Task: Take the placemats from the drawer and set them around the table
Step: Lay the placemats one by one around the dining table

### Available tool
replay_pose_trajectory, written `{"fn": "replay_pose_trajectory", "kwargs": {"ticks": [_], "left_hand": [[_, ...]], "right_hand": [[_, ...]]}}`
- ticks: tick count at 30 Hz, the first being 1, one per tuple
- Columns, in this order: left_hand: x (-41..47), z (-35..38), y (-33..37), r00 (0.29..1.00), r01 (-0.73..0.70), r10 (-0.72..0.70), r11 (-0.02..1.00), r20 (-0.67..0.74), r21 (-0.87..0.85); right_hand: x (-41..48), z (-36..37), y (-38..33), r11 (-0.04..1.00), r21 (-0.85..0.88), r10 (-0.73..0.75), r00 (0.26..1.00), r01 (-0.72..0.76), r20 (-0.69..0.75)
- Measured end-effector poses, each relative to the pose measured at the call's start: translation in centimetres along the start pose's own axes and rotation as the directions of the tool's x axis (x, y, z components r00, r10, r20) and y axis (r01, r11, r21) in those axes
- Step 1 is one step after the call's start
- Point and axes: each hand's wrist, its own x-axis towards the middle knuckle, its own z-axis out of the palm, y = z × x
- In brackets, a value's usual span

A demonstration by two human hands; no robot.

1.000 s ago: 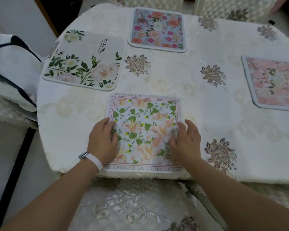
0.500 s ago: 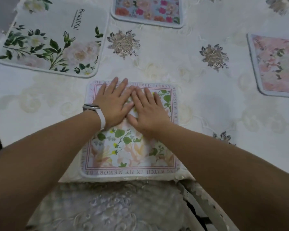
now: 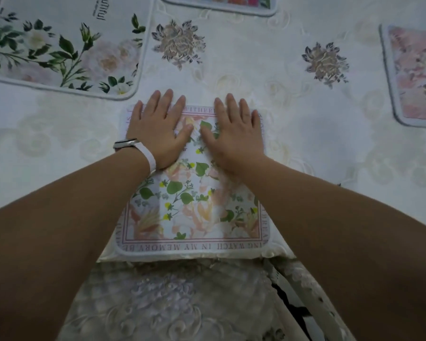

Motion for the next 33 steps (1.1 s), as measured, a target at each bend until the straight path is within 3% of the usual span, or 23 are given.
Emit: {"fn": "replay_pose_trajectory", "kwargs": {"ticks": [7, 13, 21, 24, 28, 33], "left_hand": [[-3.3, 0.4, -2.0, 0.992, 0.127, -0.127, 0.992, -0.003, 0.0], [-9.0, 0.9, -2.1, 0.985, 0.172, -0.172, 0.981, 0.006, -0.087], [-16.2, 1.9, -0.1, 0.985, 0.166, -0.163, 0.984, 0.052, -0.064], [-17.2, 2.1, 0.5, 0.992, 0.105, -0.103, 0.994, 0.067, -0.02], [-17.5, 2.2, 2.1, 0.976, -0.196, 0.193, 0.98, 0.1, 0.021], [-17.6, 2.2, 2.2, 0.972, -0.21, 0.204, 0.977, 0.112, 0.042]], "right_hand": [[-4.4, -0.5, 4.5, 0.992, 0.067, 0.104, 0.995, -0.103, -0.003], [-10.4, 0.3, 5.3, 0.998, 0.03, 0.053, 0.997, -0.055, 0.054], [-16.5, 1.6, 1.7, 0.999, -0.037, 0.009, 0.988, -0.004, 0.151], [-17.3, 2.0, -1.1, 0.994, -0.06, -0.078, 0.978, 0.091, 0.194], [-16.8, 2.9, -3.7, 0.963, -0.071, -0.238, 0.946, 0.259, 0.222], [-16.5, 3.4, -3.3, 0.947, -0.074, -0.291, 0.933, 0.312, 0.212]]}}
